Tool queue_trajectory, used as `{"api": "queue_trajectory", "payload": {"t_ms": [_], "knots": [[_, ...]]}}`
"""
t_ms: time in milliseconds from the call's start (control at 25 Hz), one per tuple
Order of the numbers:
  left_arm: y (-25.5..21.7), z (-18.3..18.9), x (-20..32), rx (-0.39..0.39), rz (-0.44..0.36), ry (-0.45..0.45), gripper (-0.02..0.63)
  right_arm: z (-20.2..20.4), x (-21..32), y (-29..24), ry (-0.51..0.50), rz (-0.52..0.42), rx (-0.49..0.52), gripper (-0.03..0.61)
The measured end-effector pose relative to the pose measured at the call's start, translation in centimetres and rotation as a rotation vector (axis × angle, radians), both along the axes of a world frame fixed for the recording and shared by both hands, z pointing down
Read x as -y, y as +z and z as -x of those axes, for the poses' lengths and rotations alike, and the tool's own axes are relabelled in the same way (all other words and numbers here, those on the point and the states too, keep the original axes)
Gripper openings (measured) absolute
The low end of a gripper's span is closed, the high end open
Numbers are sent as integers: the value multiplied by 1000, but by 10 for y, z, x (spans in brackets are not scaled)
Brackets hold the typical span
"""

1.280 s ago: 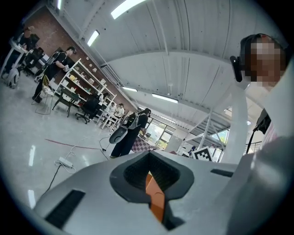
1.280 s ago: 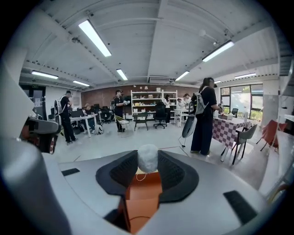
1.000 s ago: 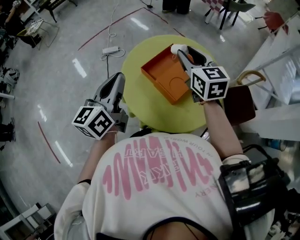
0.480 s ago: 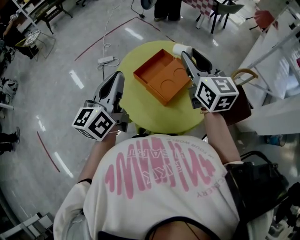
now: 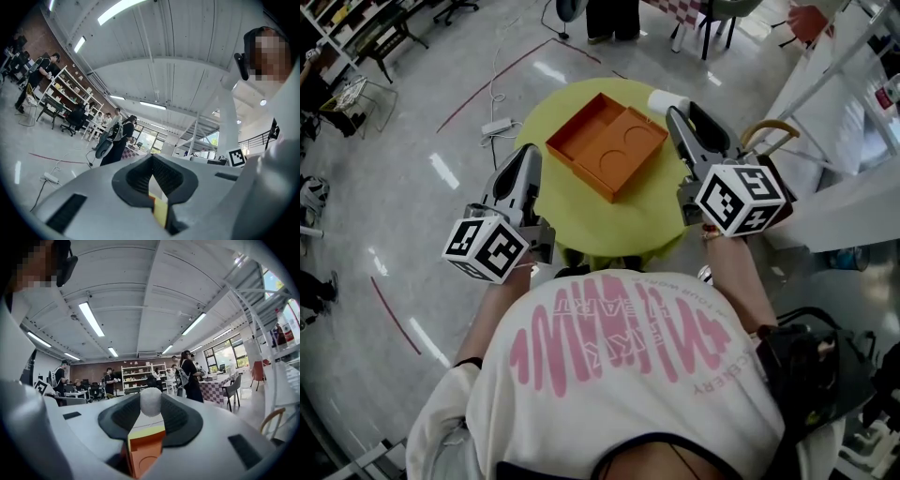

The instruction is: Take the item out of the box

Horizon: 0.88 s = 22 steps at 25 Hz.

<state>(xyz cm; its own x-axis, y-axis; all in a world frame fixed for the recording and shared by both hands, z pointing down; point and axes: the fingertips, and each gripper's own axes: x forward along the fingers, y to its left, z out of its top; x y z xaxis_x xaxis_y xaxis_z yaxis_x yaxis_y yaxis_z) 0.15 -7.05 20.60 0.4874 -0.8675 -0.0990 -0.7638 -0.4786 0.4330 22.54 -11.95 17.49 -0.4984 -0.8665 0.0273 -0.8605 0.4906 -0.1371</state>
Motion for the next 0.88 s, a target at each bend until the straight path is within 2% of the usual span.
{"api": "queue_trajectory", "payload": {"t_ms": [400, 880], "knots": [[14, -28, -23, -1, 21, 26, 8, -37, -36, 19, 51, 30, 15, 137], [36, -48, -33, 19, 71, 50, 8, -58, -54, 55, 75, 102, 24, 138]]}}
